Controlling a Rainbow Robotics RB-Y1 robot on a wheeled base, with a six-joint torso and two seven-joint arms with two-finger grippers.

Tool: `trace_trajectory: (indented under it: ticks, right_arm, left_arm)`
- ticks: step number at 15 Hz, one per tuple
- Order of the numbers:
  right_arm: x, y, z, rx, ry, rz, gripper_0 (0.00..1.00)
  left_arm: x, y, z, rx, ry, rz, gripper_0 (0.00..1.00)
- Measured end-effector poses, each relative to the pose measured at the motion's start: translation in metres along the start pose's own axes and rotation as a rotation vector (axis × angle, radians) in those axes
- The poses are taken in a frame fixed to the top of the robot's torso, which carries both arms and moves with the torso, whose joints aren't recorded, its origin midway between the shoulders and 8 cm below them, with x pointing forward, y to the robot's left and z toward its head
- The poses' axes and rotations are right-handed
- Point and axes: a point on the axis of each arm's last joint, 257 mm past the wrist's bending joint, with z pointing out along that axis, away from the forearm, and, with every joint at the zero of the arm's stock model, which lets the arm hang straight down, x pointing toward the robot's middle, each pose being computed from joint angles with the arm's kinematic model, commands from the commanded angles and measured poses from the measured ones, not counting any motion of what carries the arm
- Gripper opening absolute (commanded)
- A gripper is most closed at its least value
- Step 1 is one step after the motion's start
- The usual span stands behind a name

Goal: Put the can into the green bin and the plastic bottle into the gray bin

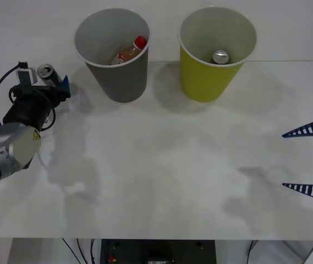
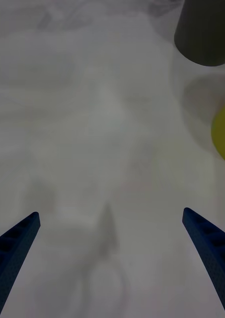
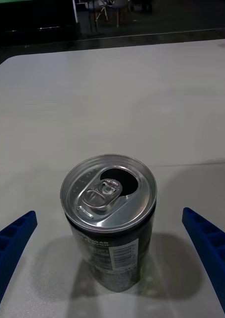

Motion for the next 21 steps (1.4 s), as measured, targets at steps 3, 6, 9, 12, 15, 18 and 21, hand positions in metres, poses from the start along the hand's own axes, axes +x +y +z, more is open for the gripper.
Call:
trace_trajectory:
  ticks: [3, 6, 9, 12, 15, 18, 21]
  right_arm:
    - [0.0, 0.0, 0.0, 0.0, 0.0, 0.0, 1.0]
    - [0.0, 0.0, 0.0, 0.0, 0.0, 0.0, 1.0]
    - [0.0, 0.0, 0.0, 0.0, 0.0, 0.0, 1.0]
    - [0.0, 0.0, 0.0, 0.0, 0.0, 0.0, 1.0]
    - [0.0, 0.0, 0.0, 0.0, 0.0, 0.0, 1.0]
    - [0.0, 0.0, 0.0, 0.0, 0.0, 0.0, 1.0]
    - [0.0, 0.0, 0.0, 0.0, 0.0, 0.0, 1.0]
  left_arm:
    - [0.005, 0.001, -0.001, -0.003, 0.008, 0.013, 0.44]
    - [0.005, 0.001, -0.001, -0.003, 0.007, 0.019, 0.0]
    - [0.005, 0.001, -0.001, -0.002, 0.007, 0.032, 0.0]
    - [0.005, 0.001, -0.001, -0.002, 0.007, 0.041, 0.0]
    - [0.005, 0.001, -0.002, -0.001, 0.007, 0.052, 0.0]
    - [0.004, -0.001, -0.003, 0.003, 0.004, 0.085, 0.0]
    - [0.012, -0.008, -0.02, 0.056, 0.036, 0.09, 0.0]
